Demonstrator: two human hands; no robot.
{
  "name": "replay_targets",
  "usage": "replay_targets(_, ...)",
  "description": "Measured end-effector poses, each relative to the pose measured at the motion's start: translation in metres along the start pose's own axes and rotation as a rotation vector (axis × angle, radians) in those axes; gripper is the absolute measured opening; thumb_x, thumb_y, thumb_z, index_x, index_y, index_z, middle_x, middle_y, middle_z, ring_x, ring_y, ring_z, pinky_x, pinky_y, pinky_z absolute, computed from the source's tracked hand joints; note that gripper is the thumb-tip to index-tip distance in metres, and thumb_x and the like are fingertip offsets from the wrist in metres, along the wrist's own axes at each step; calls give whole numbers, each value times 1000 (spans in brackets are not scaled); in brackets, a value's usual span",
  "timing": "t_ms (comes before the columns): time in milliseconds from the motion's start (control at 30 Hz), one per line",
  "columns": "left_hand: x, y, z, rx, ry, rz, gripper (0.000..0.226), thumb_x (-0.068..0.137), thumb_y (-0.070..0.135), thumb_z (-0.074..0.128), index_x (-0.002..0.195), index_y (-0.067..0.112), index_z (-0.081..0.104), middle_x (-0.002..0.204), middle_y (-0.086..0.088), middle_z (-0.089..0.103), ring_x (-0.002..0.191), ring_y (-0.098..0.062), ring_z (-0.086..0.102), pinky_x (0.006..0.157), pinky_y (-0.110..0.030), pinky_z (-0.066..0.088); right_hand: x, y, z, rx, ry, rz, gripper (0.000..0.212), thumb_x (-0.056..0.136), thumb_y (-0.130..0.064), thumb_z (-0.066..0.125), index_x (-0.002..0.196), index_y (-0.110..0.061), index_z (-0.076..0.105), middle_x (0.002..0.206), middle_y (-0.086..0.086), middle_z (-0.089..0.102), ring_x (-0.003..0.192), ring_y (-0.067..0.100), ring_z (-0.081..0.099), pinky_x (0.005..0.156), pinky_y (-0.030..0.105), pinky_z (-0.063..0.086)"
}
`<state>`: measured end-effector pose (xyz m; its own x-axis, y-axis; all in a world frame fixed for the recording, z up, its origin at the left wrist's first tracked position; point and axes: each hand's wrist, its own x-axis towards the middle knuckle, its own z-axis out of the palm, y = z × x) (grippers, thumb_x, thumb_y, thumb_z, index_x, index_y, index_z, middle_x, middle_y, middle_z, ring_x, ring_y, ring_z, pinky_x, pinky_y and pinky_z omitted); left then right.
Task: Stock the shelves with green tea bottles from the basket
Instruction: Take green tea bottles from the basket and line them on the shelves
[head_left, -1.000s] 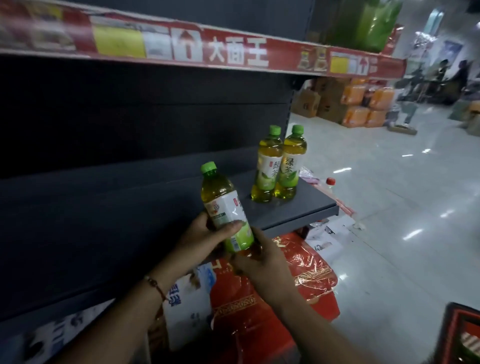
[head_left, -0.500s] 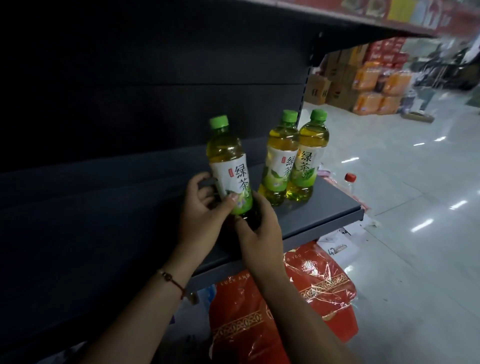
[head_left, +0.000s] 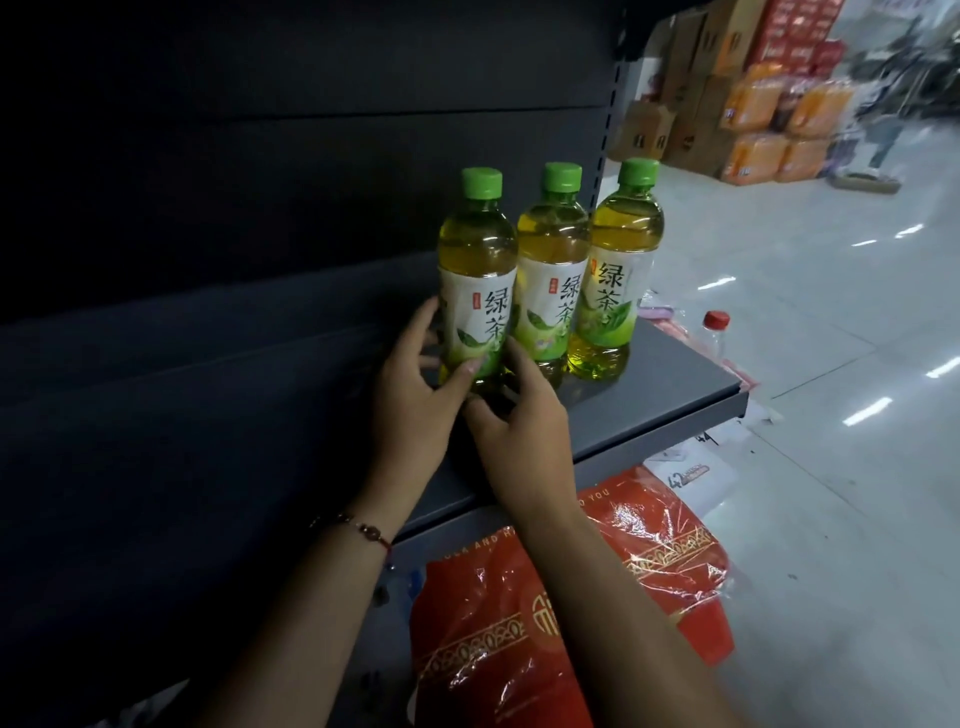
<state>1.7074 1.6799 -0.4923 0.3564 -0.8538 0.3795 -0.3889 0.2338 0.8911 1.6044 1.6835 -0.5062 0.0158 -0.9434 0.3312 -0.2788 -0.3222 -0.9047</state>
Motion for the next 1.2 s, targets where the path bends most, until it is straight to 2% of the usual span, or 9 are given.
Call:
replay_targets(233,-10,8,-8,145,-88,40,62,93,18,67,149,27,42,138,2,56,116,-11,56,82,-17,45,-13,-12,-27,-145,-128,-12,69,90,-19,66,151,-27,36,146,-7,51,130,9,50,107,35,46)
replay_targets(367,-48,19,-14,398,-123,179,46,95,21,62,140,21,54,144,-4,49,130,-24,46,99,-39,44,-38,-25,-61,-448,-165,-92,68,93,-25,64,153,-22,33,150,-1,44,137,16,40,113,32,37)
replay_targets(500,-99,35,0,626,-367,302,53,90,36,66,140,23,54,151,-6,45,135,-31,42,107,-47,38,-84,-21,-113,-846,-216,-140,72,95,-38,59,156,-24,24,162,2,26,150,25,21,122,38,20)
replay_targets(633,-156,64,27,710,-570,478,56,88,47,63,139,25,56,147,-11,50,132,-31,48,109,-48,36,-151,-8,-186,-1088,-313,43,75,98,-44,53,159,-28,12,166,3,11,153,29,5,123,40,4)
replay_targets(767,-213,100,59,640,-691,614,55,89,48,63,138,25,55,145,-8,52,132,-29,50,110,-46,37,-221,12,-257,-1164,-298,315,74,99,-46,49,159,-27,9,167,5,6,154,30,0,124,41,2)
replay_targets(900,-267,136,106,608,-883,709,61,98,52,46,153,30,31,160,-4,29,145,-25,28,117,-40,21,-282,46,-319,-1191,-232,570,77,96,-47,54,158,-27,12,166,6,11,153,33,5,123,46,6)
replay_targets(967,-293,145,130,654,-968,743,63,99,52,43,154,28,26,161,-7,25,145,-27,25,118,-42,21,-306,64,-345,-1188,-189,682,80,94,-47,58,157,-27,13,165,8,14,152,36,8,122,49,9)
replay_targets(1100,-331,135,155,737,-1093,792,51,98,49,45,142,25,40,138,-5,48,127,-26,44,106,-41,36,-334,93,-381,-1240,-167,798,84,91,-55,58,157,-24,16,165,12,12,151,40,7,121,53,6)
replay_targets(1200,-342,121,157,782,-1127,845,47,97,46,49,136,22,45,128,-4,52,119,-25,49,100,-40,40,-337,111,-397,-1341,-199,784,88,89,-58,58,157,-23,14,165,16,8,151,44,3,120,55,-1)
